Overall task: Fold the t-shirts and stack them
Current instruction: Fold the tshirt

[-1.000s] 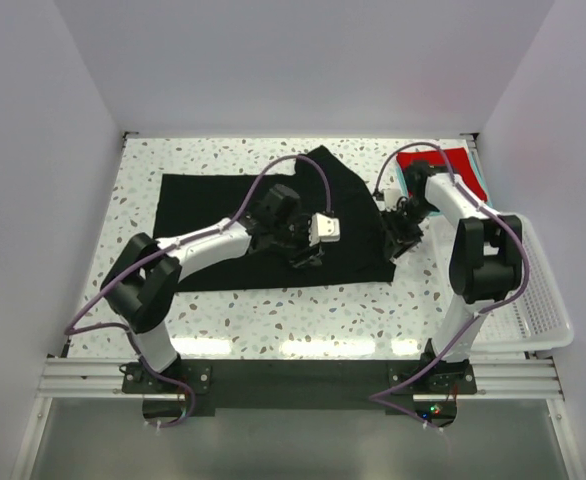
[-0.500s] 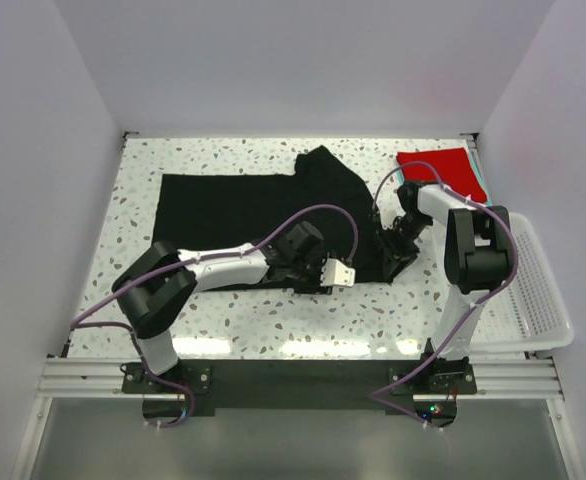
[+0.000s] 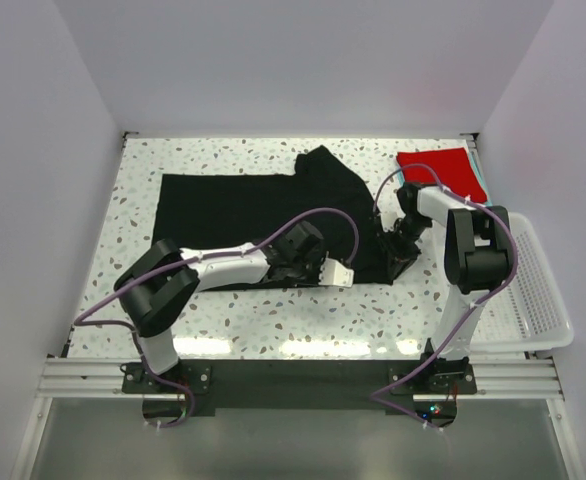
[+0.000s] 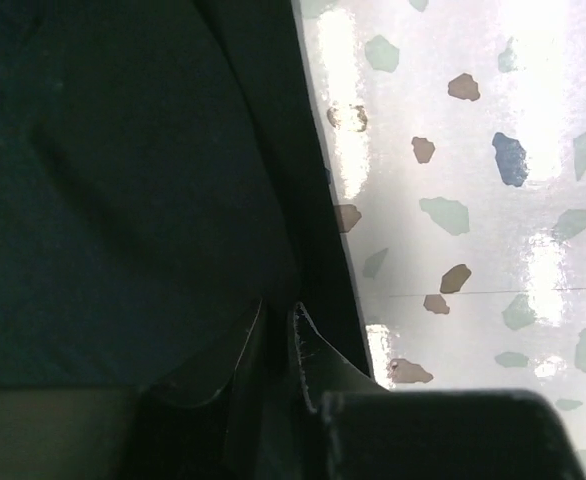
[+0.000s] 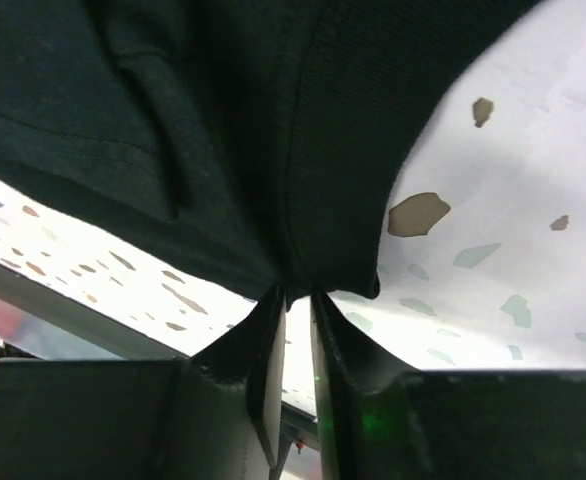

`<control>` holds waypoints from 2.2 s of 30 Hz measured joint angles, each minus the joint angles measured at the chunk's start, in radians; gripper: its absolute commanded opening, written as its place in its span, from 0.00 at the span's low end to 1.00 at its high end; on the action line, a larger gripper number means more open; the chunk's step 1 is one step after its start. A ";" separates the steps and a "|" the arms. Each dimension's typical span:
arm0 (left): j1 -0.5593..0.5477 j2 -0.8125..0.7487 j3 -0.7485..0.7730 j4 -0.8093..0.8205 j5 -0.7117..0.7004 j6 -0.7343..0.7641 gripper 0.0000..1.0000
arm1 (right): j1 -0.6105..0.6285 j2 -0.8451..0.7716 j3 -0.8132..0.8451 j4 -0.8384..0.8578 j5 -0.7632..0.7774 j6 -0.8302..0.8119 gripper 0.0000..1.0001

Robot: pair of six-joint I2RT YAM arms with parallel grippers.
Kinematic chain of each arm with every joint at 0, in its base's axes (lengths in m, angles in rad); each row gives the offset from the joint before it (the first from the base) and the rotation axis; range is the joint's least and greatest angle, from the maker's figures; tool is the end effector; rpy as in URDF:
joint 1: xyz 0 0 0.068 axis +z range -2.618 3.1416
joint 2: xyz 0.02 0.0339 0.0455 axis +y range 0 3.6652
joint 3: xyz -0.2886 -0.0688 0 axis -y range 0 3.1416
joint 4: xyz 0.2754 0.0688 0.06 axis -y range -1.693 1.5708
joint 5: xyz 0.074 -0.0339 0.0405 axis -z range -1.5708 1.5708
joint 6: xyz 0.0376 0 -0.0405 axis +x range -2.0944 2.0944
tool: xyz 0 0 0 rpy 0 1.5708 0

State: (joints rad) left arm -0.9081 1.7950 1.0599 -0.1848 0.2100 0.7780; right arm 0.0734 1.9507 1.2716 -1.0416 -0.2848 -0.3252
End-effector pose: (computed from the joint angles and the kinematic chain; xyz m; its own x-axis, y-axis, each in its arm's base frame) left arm 0.2373 -0.3168 0.1666 0.2470 0.7992 -0.5480 0.9481 -0.0825 0.3071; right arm 0.3608 0.0371 0.1464 -0.9253 -0.3755 0.0528 -0.3421 0.8867 0.3110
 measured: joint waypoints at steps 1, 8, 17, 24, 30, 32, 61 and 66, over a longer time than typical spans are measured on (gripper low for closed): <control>0.004 -0.008 0.000 0.000 0.003 0.002 0.14 | 0.000 0.000 -0.002 0.002 0.004 -0.001 0.17; 0.078 -0.037 0.030 -0.013 0.057 -0.004 0.00 | 0.000 0.000 -0.006 0.012 0.022 -0.001 0.02; 0.240 0.044 0.185 0.020 0.111 -0.080 0.00 | 0.000 -0.002 -0.013 0.016 0.026 -0.001 0.00; 0.298 0.206 0.331 0.057 0.145 -0.189 0.05 | 0.000 -0.009 -0.020 0.018 0.028 -0.002 0.00; 0.369 0.293 0.396 0.032 0.157 -0.268 0.08 | 0.000 -0.024 -0.034 0.020 0.043 -0.009 0.00; 0.389 0.294 0.396 0.017 0.155 -0.285 0.08 | 0.000 -0.025 -0.035 0.020 0.052 -0.010 0.00; 0.832 -0.050 0.240 -0.336 0.416 -0.340 0.63 | 0.000 -0.005 0.267 -0.059 -0.101 -0.015 0.41; 1.064 -0.048 0.199 -0.486 0.428 -0.253 0.63 | 0.002 0.077 0.264 -0.064 -0.122 0.011 0.41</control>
State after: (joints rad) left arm 0.1558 1.7466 1.2591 -0.6708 0.6380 0.5251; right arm 0.0753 2.0274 1.5360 -1.1061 -0.4072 -0.3141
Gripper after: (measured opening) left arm 0.631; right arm 0.412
